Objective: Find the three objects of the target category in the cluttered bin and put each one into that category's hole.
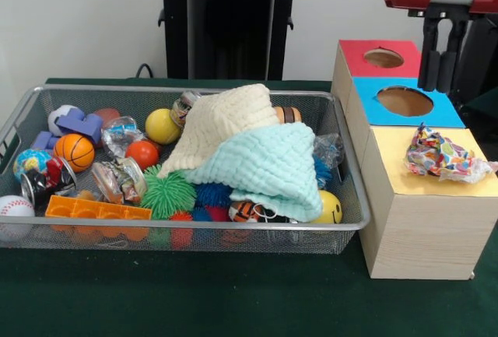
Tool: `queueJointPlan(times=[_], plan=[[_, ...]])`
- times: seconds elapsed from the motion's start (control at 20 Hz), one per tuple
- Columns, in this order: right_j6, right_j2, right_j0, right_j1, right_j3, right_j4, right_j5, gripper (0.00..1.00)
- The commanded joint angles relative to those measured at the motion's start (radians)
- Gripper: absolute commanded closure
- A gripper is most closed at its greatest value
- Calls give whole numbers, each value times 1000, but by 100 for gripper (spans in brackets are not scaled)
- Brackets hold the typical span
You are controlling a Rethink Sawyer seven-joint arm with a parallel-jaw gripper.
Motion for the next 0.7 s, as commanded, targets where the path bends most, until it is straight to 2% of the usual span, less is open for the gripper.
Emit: queueJointPlan(times=[0.05,0.4,0.7], plan=[[98,98,-44,41,135,-32,-63,100],[160,129,-51,50,178,13,-105,100],[209,146,-53,51,192,81,-57,100]])
